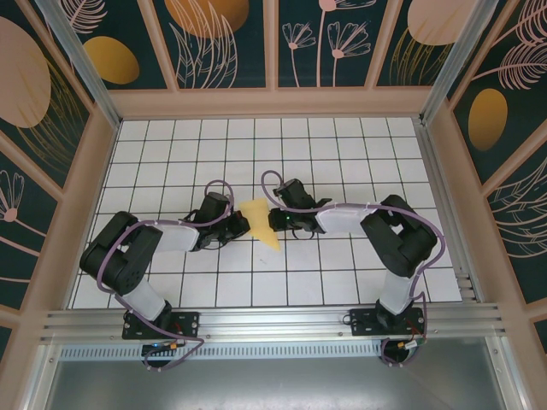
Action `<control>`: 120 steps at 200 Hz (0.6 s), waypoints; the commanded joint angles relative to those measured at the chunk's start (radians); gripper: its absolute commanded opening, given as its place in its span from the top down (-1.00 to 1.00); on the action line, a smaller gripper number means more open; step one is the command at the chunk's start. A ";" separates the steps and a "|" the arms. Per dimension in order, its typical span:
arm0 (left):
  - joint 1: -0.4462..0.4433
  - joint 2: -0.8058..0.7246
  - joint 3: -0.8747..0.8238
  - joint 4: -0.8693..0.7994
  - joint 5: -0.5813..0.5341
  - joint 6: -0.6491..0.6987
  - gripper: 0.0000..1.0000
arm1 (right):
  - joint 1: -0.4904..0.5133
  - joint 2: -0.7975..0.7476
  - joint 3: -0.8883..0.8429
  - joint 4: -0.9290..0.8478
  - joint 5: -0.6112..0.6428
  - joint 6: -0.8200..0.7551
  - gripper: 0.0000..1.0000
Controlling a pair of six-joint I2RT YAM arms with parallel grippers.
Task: Fold a paper plane with a square sheet of paper (pick it up from the middle)
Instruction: Fold the wing for the fifth time at the center of the table.
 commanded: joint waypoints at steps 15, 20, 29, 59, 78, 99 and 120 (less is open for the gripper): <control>-0.005 0.045 -0.007 -0.080 -0.030 0.022 0.87 | -0.001 0.007 0.023 0.010 -0.017 0.021 0.73; -0.006 0.046 -0.007 -0.078 -0.030 0.021 0.87 | -0.001 0.003 0.024 0.006 -0.014 0.023 0.73; -0.006 0.046 -0.009 -0.076 -0.030 0.019 0.87 | -0.001 -0.008 0.023 0.002 -0.006 0.026 0.73; -0.007 0.049 -0.010 -0.070 -0.030 0.015 0.87 | 0.003 -0.078 0.007 -0.002 0.014 0.038 0.72; -0.007 0.049 -0.010 -0.069 -0.033 0.013 0.87 | 0.023 -0.130 -0.017 -0.003 0.052 0.044 0.69; -0.006 0.052 -0.011 -0.065 -0.036 0.011 0.87 | 0.059 -0.167 -0.037 -0.005 0.086 0.047 0.65; -0.007 0.053 -0.013 -0.064 -0.038 0.009 0.87 | 0.094 -0.149 -0.036 -0.004 0.060 0.043 0.63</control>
